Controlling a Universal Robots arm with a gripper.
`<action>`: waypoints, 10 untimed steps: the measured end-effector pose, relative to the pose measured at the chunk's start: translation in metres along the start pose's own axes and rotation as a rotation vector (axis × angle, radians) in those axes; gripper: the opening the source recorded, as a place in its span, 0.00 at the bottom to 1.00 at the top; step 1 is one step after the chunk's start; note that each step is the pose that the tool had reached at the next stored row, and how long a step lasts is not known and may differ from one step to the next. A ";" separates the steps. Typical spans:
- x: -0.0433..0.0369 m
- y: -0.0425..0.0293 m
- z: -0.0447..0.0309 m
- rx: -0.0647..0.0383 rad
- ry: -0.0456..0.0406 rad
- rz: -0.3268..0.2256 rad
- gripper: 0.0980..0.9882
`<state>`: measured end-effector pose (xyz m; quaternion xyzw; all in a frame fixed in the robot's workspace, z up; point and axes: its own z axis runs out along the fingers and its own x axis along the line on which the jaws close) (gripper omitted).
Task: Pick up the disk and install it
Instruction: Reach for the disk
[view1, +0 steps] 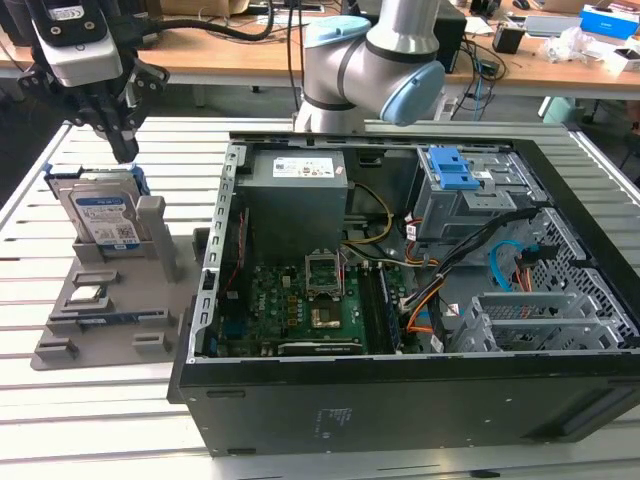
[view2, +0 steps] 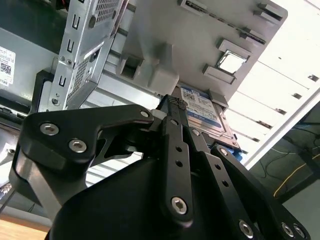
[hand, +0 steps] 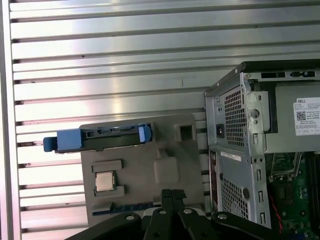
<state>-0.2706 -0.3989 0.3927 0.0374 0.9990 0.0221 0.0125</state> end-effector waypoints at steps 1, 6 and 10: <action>0.0012 -0.0001 0.0000 0.000 0.0000 0.000 0.01; 0.0087 -0.0006 -0.0001 0.000 0.0000 0.000 0.01; 0.0145 -0.0011 -0.0002 0.000 0.0000 0.000 0.01</action>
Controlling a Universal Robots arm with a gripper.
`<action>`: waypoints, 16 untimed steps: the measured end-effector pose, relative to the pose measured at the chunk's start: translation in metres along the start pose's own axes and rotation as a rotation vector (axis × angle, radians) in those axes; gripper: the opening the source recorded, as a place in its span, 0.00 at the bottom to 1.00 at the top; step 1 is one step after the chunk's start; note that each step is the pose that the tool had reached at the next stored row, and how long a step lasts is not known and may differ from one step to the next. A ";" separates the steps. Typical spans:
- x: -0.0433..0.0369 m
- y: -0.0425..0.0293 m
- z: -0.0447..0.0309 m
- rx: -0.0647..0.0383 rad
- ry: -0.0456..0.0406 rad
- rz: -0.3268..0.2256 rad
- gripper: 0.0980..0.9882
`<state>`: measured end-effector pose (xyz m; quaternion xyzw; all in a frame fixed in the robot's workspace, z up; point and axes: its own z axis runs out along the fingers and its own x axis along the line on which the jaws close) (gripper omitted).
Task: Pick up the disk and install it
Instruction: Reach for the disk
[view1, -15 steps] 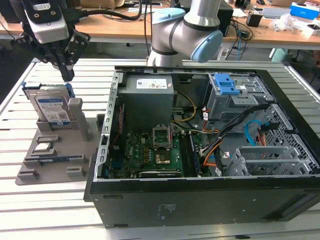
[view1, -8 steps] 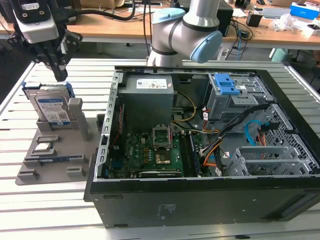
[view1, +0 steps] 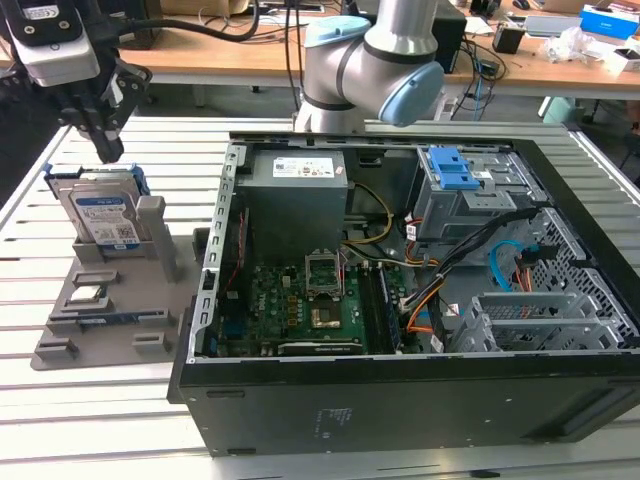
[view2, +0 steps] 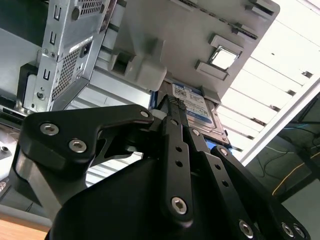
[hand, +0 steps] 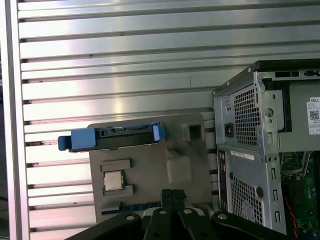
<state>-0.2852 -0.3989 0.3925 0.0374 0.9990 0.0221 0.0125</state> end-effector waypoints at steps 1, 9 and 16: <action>0.0012 -0.0001 0.0000 0.000 0.0000 0.000 0.01; 0.0152 -0.0011 -0.0001 0.000 0.0001 0.000 0.01; 0.0300 -0.0021 0.0005 0.000 0.0001 0.000 0.01</action>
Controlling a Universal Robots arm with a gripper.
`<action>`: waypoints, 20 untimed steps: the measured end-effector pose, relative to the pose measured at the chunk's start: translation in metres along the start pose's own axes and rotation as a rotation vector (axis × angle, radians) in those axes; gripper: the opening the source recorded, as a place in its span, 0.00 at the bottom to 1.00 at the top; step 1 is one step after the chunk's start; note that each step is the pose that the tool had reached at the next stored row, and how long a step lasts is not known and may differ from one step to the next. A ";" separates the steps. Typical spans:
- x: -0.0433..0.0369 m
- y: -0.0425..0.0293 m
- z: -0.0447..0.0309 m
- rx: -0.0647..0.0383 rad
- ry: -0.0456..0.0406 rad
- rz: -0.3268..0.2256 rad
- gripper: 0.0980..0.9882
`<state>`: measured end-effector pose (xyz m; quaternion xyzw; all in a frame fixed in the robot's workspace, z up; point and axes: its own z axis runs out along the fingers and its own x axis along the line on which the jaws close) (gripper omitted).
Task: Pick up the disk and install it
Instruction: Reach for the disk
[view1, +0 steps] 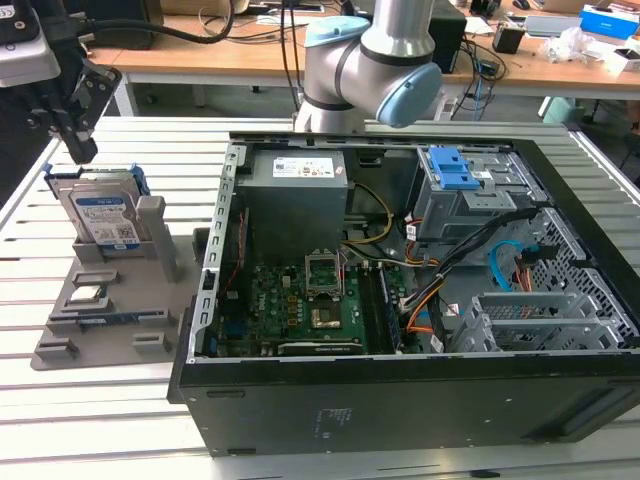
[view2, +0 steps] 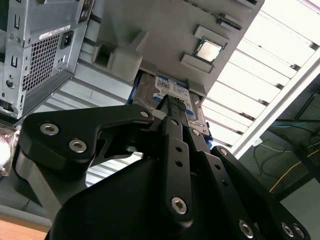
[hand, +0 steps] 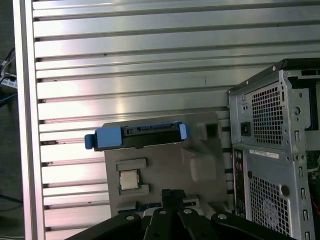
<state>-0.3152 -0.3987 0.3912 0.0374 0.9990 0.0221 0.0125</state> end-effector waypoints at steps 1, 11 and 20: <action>0.0023 -0.0002 0.0001 0.000 0.0000 0.000 0.01; 0.0244 -0.0019 0.0008 0.000 0.0000 0.000 0.01; 0.0395 -0.0030 0.0013 0.000 0.0000 0.000 0.01</action>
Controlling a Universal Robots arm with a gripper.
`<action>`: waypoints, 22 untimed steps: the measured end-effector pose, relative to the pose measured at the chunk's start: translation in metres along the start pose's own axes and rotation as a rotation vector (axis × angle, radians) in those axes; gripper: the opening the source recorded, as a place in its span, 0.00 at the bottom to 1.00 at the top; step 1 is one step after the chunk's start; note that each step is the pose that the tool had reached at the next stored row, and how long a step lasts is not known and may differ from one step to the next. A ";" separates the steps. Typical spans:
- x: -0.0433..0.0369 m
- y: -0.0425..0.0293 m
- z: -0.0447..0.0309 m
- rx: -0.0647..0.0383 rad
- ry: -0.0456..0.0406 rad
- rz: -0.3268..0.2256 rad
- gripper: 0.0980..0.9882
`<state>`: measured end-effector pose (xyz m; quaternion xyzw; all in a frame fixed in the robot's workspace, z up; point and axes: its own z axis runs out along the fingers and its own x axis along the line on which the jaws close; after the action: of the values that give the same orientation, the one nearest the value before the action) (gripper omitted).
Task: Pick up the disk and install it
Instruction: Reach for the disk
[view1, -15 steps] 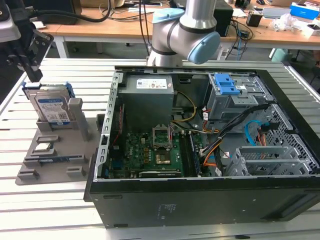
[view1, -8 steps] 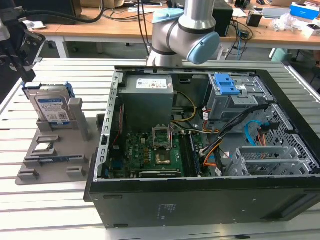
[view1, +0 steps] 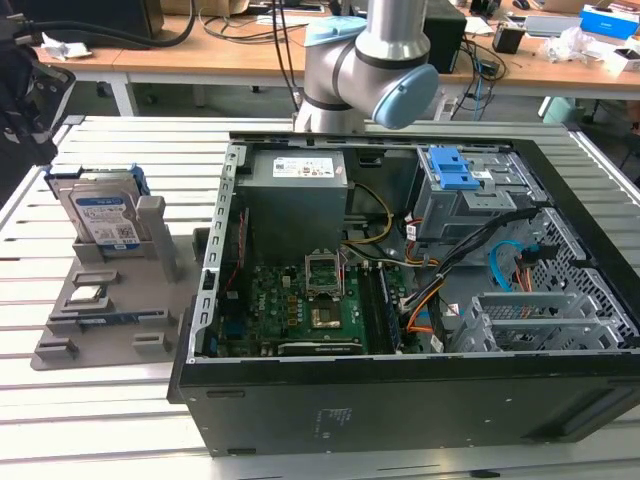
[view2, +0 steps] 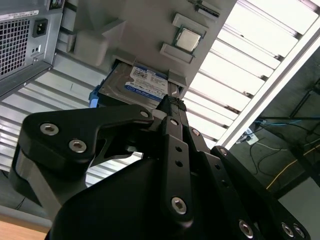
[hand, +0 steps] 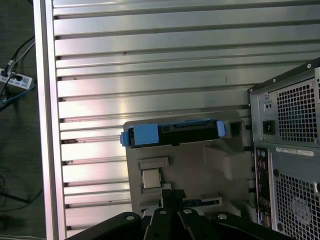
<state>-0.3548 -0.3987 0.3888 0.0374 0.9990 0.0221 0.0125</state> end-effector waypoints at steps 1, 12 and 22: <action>0.0012 -0.0001 0.0001 0.000 0.0000 0.000 0.01; 0.0196 -0.0015 0.0009 0.000 0.0000 0.000 0.01; 0.0284 0.0064 0.0017 0.002 -0.0002 0.000 0.01</action>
<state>-0.3826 -0.3901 0.3868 0.0374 0.9990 0.0212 0.0126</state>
